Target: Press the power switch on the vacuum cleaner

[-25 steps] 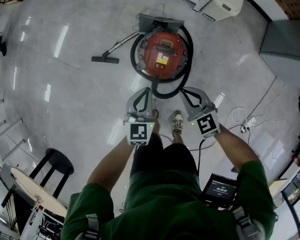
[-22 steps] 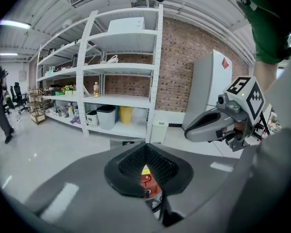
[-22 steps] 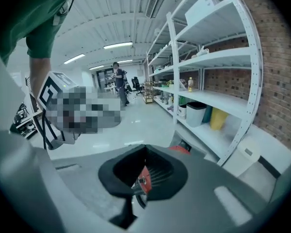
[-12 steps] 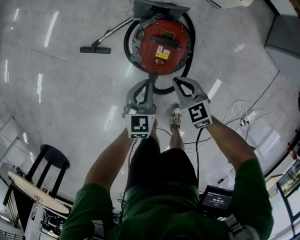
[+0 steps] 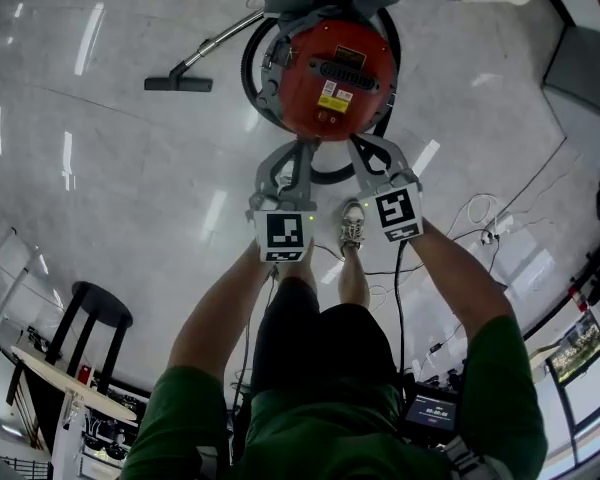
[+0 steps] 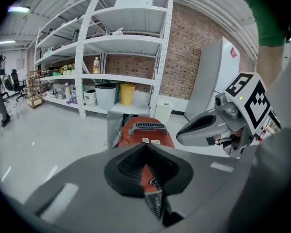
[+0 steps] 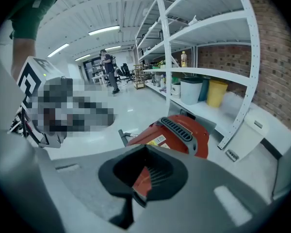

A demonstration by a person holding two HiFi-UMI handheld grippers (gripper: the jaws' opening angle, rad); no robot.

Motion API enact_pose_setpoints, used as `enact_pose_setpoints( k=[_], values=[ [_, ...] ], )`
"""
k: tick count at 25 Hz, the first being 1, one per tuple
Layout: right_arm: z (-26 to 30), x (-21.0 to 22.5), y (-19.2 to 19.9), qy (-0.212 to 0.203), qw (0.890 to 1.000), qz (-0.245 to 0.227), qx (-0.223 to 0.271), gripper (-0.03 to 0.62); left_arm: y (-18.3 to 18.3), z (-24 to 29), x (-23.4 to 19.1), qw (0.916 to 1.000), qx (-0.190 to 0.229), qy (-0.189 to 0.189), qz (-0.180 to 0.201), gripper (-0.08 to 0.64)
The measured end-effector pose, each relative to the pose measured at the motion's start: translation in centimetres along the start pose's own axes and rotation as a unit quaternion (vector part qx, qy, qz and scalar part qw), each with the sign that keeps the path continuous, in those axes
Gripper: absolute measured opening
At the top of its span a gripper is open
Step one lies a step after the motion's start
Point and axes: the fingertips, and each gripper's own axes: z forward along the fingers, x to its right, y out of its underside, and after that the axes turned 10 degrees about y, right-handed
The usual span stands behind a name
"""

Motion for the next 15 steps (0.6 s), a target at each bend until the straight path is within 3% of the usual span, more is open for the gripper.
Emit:
enact_pose_setpoints(
  k=[15],
  values=[
    [4.6,0.2,3.1,0.008,0.999,0.028,-0.026,0.002,2.7,4.2,-1.5,0.9998,-0.014,0.017,0.003,0.006]
  ],
)
